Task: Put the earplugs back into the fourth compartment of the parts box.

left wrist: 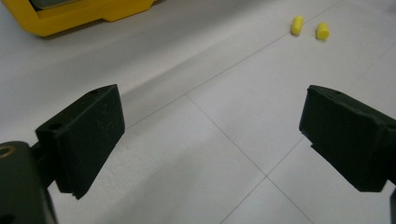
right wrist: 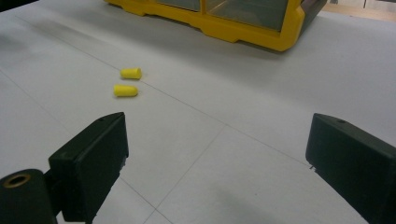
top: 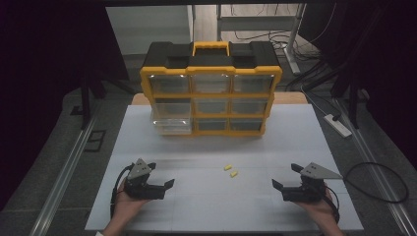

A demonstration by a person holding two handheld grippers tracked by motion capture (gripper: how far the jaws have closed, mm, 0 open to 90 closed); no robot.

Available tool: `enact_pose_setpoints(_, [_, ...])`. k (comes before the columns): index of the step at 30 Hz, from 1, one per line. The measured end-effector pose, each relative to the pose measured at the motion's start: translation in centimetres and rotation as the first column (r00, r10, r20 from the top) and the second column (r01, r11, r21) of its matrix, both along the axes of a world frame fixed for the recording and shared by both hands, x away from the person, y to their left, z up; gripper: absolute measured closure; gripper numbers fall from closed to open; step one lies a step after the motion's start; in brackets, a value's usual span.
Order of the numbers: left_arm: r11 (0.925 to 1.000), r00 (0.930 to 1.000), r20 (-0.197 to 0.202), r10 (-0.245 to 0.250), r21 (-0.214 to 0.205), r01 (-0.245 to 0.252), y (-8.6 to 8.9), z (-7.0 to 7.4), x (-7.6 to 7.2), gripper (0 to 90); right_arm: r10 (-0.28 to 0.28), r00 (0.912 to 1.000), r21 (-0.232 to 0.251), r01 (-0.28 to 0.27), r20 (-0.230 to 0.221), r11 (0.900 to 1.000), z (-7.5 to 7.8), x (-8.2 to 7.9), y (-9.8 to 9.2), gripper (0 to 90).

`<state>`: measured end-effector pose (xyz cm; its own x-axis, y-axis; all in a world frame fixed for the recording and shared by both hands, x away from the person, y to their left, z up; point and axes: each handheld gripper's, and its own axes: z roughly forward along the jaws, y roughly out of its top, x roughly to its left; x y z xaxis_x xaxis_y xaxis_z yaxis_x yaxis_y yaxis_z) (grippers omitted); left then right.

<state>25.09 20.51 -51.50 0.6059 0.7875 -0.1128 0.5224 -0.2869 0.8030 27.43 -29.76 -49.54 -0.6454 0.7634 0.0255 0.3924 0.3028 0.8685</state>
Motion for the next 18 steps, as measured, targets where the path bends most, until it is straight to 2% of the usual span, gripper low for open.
enact_pose_setpoints(5, [1.0000, 0.9999, -0.011, 0.000, -0.001, -0.001, -0.18, -0.13, 0.29, 6.9, 0.018, 0.9998, -0.004, -0.018, -0.009, 0.9998, -0.13, -0.03, 0.11, 7.5])
enact_pose_setpoints(9, [1.0000, 1.0000, -0.008, -0.005, 0.002, 0.005, -0.45, -0.13, 0.40, 7.0, 0.020, 0.9998, -0.006, -0.020, -0.004, 0.9998, -0.11, -0.16, 0.04, 8.2])
enact_pose_setpoints(13, [1.0000, 0.9999, -0.008, -0.008, 0.001, 0.008, -0.58, -0.10, 0.61, 7.5, 0.027, 0.9996, 0.012, -0.027, -0.004, 0.9996, -0.02, -0.19, -0.01, 9.9])
enact_pose_setpoints(18, [0.9997, 0.9998, 0.002, -0.017, 0.017, 0.017, -0.68, -0.02, 0.38, 7.6, 0.030, 0.9995, 0.003, -0.030, -0.005, 0.9995, -0.05, -0.34, 0.11, 9.8])
